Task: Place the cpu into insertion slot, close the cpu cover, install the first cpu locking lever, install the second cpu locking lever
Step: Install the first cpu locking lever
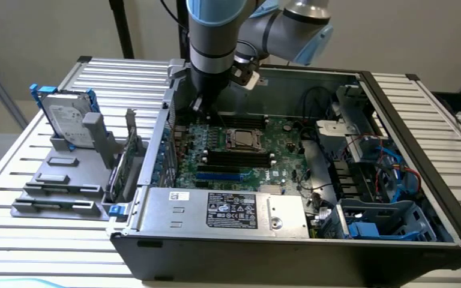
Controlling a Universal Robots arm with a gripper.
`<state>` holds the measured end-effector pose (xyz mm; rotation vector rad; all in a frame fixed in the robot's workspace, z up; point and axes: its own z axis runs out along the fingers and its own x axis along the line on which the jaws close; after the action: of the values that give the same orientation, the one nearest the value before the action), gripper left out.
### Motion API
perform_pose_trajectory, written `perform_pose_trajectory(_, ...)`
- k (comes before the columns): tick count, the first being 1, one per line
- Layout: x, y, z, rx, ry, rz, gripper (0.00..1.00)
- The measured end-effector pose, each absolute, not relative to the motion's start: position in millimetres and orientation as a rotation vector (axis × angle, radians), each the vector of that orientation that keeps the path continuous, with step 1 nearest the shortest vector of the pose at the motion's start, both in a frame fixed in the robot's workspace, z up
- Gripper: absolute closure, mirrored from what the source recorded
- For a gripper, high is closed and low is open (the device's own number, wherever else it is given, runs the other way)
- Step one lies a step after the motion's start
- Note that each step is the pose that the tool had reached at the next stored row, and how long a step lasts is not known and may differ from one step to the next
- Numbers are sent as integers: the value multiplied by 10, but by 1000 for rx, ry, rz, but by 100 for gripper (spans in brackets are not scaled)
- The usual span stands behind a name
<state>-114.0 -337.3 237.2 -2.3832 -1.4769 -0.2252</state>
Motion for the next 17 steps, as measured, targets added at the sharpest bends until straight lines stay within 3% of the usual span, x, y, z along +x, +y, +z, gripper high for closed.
perform_pose_trajectory(17, -762, -3384, 2381, -2400, -1450, -231, 89)
